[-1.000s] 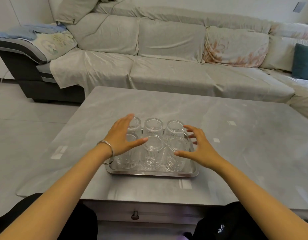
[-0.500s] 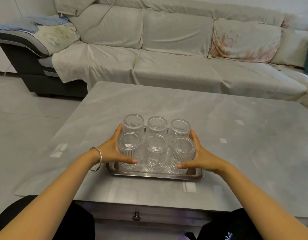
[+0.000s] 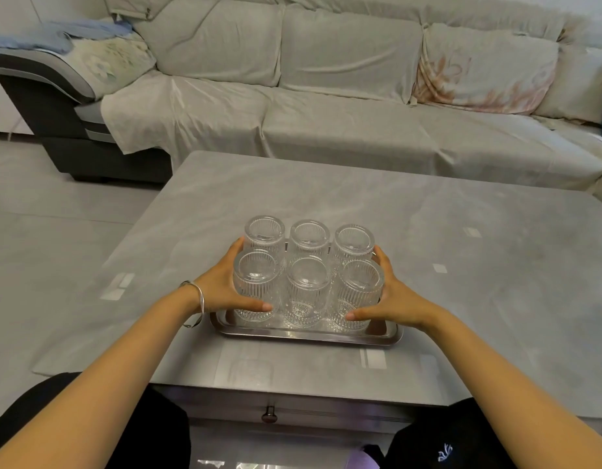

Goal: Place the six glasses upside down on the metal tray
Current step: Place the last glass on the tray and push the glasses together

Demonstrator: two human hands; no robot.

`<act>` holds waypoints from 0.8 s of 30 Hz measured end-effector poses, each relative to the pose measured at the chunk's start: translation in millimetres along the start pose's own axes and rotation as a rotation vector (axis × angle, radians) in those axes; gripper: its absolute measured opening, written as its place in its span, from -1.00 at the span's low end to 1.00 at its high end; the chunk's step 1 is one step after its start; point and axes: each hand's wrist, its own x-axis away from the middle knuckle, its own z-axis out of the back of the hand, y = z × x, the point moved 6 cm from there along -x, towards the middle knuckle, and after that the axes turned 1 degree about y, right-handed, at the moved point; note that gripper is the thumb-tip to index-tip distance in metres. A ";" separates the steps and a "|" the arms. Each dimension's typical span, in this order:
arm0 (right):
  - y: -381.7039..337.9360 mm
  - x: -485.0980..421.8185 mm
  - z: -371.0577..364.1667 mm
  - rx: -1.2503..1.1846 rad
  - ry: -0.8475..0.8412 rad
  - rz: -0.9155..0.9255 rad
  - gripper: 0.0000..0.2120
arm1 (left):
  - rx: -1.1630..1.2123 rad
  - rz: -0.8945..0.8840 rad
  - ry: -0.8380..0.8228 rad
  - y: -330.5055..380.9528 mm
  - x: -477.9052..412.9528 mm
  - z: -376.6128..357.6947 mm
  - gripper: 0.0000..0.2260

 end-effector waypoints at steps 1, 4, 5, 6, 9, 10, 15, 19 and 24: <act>0.3 -0.3 0.2 0.002 0.002 0.002 0.36 | -0.003 0.003 0.001 -0.8 0.1 0.2 0.25; 0.4 -0.4 -0.4 0.006 -0.004 0.010 0.36 | -0.020 0.041 -0.008 -4.5 1.6 0.1 0.28; 0.7 -0.3 -0.6 0.002 -0.007 0.007 0.36 | -0.025 0.051 -0.012 -5.6 2.0 0.0 0.29; 1.2 -0.1 -0.8 -0.005 -0.009 0.005 0.37 | -0.028 0.055 -0.014 -6.2 2.5 -0.1 0.29; 2.4 1.5 -2.0 -0.006 -0.009 0.002 0.37 | -0.017 0.054 -0.019 -6.1 3.2 -1.2 0.29; 2.6 2.1 -2.0 -0.005 -0.011 -0.001 0.37 | -0.012 0.052 -0.019 -5.4 3.3 -1.5 0.29; -6.7 7.1 4.9 -0.052 0.044 -0.005 0.32 | 0.031 0.066 -0.008 0.2 5.4 4.2 0.29; -31.7 8.4 11.4 -0.092 0.235 0.108 -0.02 | 0.139 -0.054 0.145 29.7 3.7 18.9 -0.16; -59.1 -3.0 2.1 0.311 0.344 0.216 -0.32 | -0.284 -0.101 0.162 55.3 -10.9 10.4 -0.36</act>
